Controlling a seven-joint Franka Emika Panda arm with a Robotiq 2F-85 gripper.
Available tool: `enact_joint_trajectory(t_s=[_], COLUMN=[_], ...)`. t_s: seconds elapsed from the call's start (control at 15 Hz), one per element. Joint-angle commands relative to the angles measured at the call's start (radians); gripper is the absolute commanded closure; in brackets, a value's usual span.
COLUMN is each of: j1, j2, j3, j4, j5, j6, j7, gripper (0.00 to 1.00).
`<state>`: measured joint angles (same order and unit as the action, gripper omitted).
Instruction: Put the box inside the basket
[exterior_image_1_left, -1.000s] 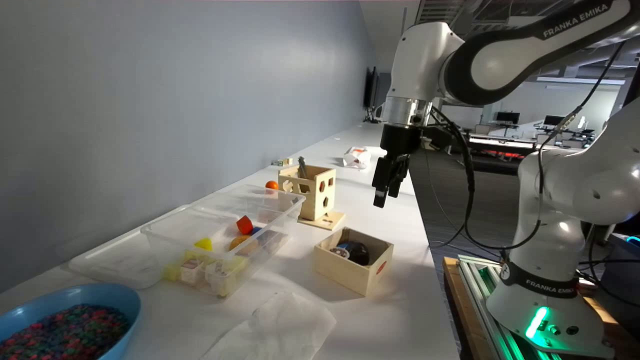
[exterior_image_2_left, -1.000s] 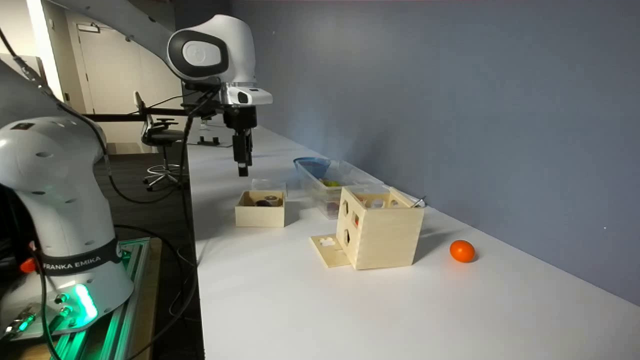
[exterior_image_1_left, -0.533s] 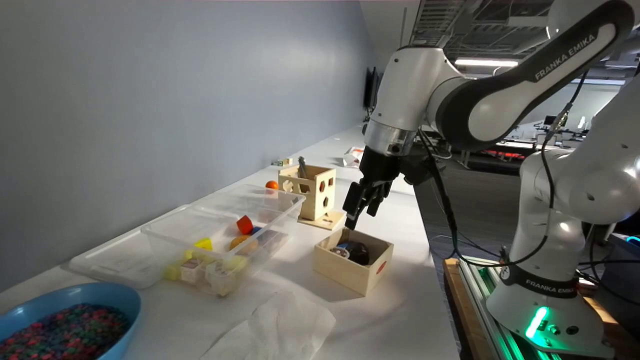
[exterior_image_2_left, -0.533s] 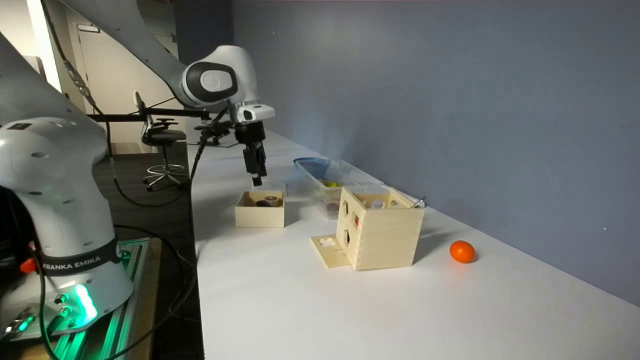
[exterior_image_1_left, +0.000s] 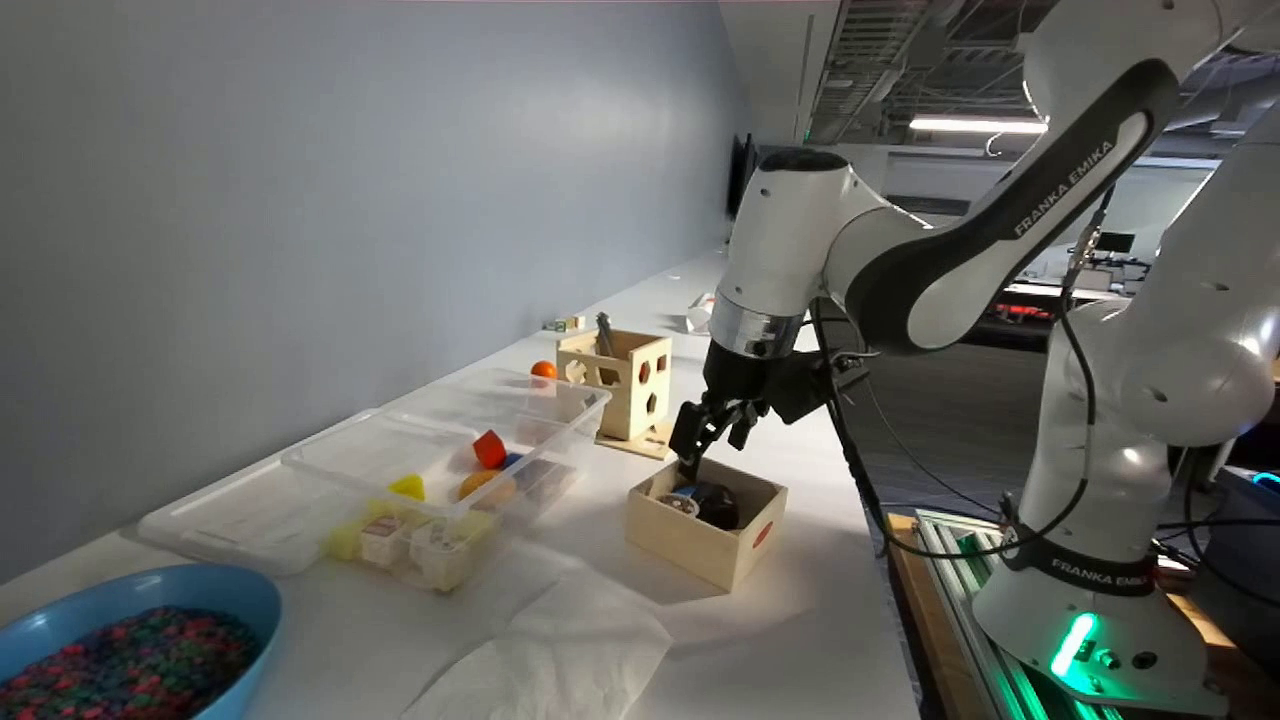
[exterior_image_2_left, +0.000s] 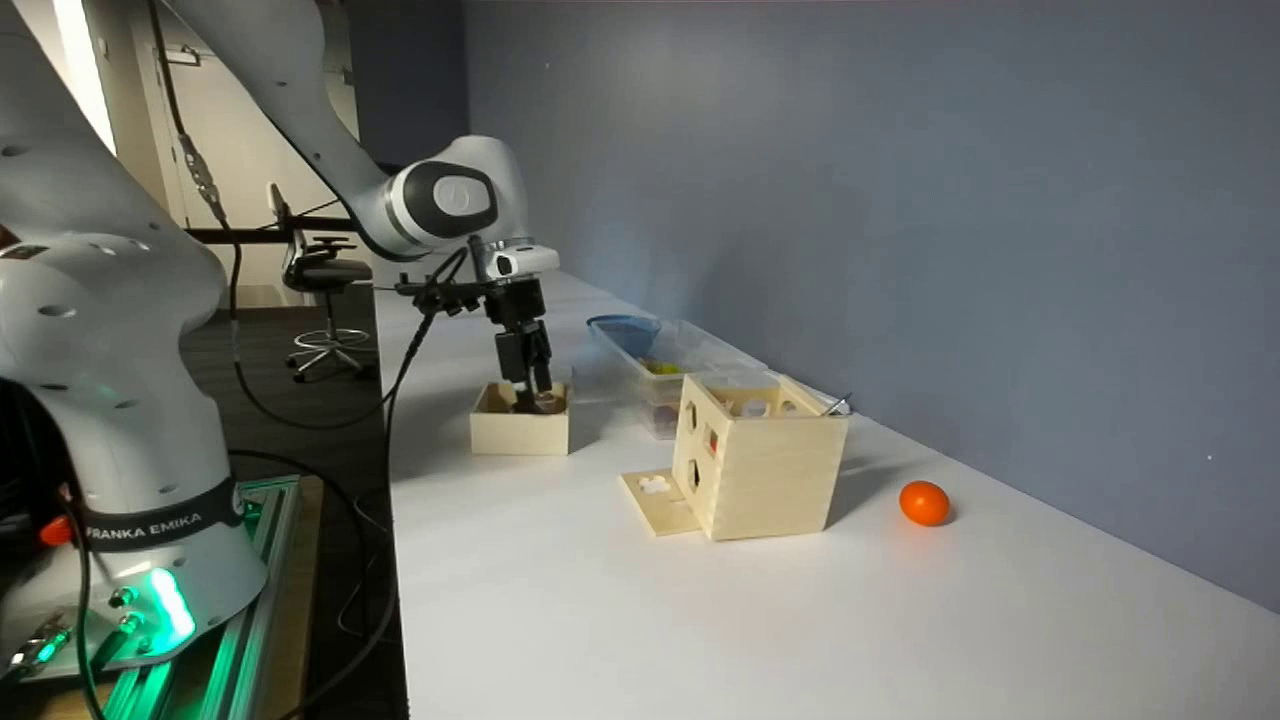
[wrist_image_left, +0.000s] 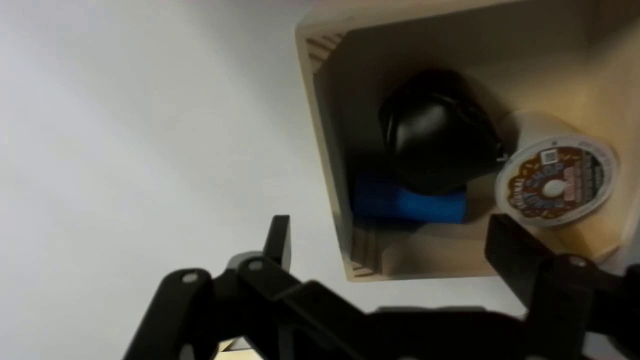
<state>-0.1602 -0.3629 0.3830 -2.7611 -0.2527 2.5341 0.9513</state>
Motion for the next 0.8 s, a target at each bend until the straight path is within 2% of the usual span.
enact_joint_trajectory(t_s=[0.0,0.2,0.27,0.33,0.73], j1=[-0.023,-0.018,-0.010,0.002,0.066], j2=[0.051,0.099,0.114,0.129,0.156], j3=[-0.038,-0.084,-0.104,-0.125,-0.210], j4=[0.001,0.001,0.001,0.001,0.005], j5=[-0.083,-0.100,-0.091,-0.074,-0.004], j6=[0.023,0.022,0.022,0.023,0.009], j7=[0.082,0.089,0.078,0.057,-0.025], gripper=[0.00,0.00,0.25,0.26,0.68])
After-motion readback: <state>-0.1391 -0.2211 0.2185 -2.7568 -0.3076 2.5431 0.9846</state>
